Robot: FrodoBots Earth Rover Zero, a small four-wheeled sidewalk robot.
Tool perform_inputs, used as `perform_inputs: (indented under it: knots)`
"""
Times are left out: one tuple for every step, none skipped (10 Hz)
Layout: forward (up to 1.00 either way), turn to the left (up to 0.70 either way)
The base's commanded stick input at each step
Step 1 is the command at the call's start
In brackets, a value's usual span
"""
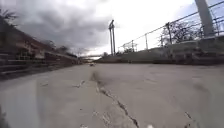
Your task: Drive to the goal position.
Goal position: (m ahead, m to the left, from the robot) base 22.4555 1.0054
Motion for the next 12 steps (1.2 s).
perform_inputs:
  knots:
    - [0.70,0.00]
    - [0.70,0.00]
    - [0.70,0.00]
    - [0.70,0.00]
    - [0.70,0.00]
    - [0.70,0.00]
    - [0.70,0.00]
    - [0.70,0.00]
    - [0.70,0.00]
    - [0.70,0.00]
    - [0.70,0.00]
    - [0.70,0.00]
